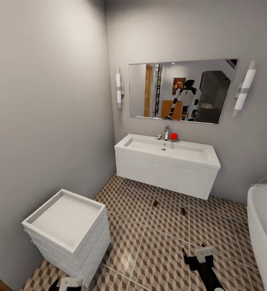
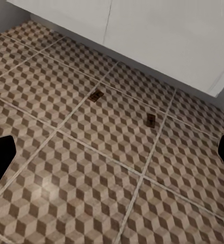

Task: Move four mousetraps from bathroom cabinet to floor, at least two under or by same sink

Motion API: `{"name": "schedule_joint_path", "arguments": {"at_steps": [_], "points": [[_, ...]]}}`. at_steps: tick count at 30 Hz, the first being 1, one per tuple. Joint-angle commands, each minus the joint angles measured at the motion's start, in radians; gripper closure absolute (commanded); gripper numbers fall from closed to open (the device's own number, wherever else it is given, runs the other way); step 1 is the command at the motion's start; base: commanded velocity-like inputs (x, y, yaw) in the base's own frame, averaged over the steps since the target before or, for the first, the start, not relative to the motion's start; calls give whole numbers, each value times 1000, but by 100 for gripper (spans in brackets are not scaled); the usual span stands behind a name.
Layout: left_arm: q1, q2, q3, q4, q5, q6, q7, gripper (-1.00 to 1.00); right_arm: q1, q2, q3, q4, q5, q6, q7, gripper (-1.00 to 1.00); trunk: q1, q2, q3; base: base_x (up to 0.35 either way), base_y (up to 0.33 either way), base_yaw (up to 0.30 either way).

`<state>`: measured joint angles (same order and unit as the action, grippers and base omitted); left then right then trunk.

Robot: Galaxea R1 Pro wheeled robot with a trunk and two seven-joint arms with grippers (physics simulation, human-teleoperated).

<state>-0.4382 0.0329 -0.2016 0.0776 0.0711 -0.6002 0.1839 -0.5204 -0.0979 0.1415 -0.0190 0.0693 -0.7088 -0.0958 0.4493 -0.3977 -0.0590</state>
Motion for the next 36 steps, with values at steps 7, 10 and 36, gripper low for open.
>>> {"name": "schedule_joint_path", "arguments": {"at_steps": [7,10,36], "points": [[-2,-1,-9,4,7,-6,2,-100,-1,1,6,1,7,-1,-10,-100,1,-2,-2,0,0,277],[-2,-1,-9,4,7,-6,2,-100,-1,1,6,1,7,-1,-10,-100,1,-2,-2,0,0,277],[-2,-1,-9,4,7,-4,2,-100,0,3,6,1,7,0,-11,-100,1,-2,-2,0,0,277]]}}
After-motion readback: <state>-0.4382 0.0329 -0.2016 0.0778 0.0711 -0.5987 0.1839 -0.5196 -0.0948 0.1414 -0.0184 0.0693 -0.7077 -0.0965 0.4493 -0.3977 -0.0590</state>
